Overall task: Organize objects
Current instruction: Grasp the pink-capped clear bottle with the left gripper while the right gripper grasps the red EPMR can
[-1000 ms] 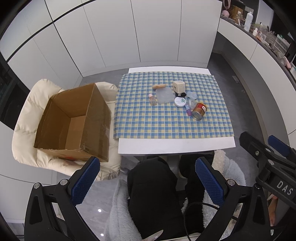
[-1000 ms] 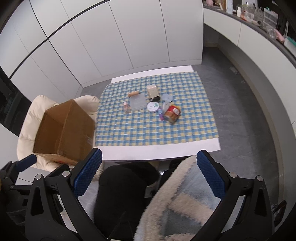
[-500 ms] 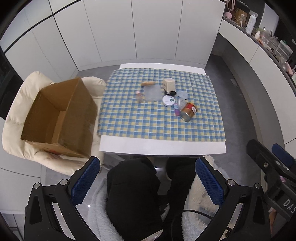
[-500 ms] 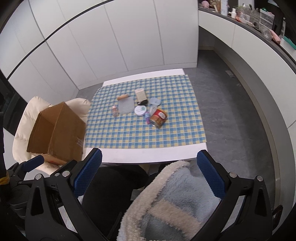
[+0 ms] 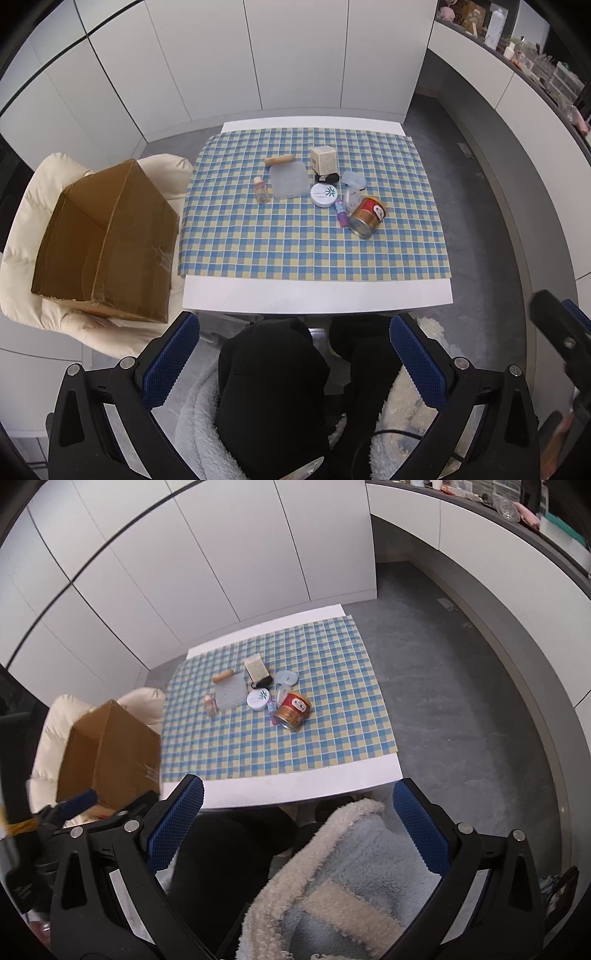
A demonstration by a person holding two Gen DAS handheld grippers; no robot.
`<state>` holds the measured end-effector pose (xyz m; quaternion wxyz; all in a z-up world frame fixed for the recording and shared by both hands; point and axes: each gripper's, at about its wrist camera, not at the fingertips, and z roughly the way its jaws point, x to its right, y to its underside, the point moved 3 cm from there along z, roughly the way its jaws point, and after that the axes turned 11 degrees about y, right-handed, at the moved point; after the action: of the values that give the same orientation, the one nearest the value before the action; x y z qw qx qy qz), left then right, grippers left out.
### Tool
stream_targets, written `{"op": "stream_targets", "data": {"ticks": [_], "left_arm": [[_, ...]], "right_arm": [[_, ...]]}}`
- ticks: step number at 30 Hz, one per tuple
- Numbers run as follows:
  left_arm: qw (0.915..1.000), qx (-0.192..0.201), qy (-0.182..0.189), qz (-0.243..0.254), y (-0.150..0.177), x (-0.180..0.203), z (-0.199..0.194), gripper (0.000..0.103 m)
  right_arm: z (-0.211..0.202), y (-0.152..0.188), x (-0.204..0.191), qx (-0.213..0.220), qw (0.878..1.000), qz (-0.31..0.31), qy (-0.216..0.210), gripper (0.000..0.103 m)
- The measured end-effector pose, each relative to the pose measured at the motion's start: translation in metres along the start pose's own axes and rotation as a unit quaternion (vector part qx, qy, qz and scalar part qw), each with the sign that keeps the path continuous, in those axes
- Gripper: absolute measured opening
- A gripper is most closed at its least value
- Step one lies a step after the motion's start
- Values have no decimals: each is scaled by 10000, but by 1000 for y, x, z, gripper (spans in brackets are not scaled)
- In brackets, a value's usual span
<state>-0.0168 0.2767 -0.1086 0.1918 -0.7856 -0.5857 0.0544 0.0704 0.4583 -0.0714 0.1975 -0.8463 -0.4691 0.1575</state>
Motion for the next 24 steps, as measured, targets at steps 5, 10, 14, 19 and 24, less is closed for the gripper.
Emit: {"op": "stream_targets", "data": {"ticks": [5, 10, 14, 19, 24], "left_arm": [[9998, 131, 157, 13, -10, 7, 9, 103], [9998, 104, 171, 22, -18, 2, 23, 103], [9997, 98, 178, -117, -30, -15, 37, 103], [9990, -2, 200, -410, -44, -46, 60, 103], [9974, -129, 135, -696, -59, -76, 87, 103]], "right_arm": [[1, -10, 5, 128, 9997, 41, 195, 103], [19, -20, 1, 39, 9996, 92, 275, 103], [40, -29, -6, -62, 9991, 71, 412, 103], [69, -39, -13, -229, 9987, 160, 428, 103], [103, -52, -25, -384, 9976, 87, 570, 103]]}}
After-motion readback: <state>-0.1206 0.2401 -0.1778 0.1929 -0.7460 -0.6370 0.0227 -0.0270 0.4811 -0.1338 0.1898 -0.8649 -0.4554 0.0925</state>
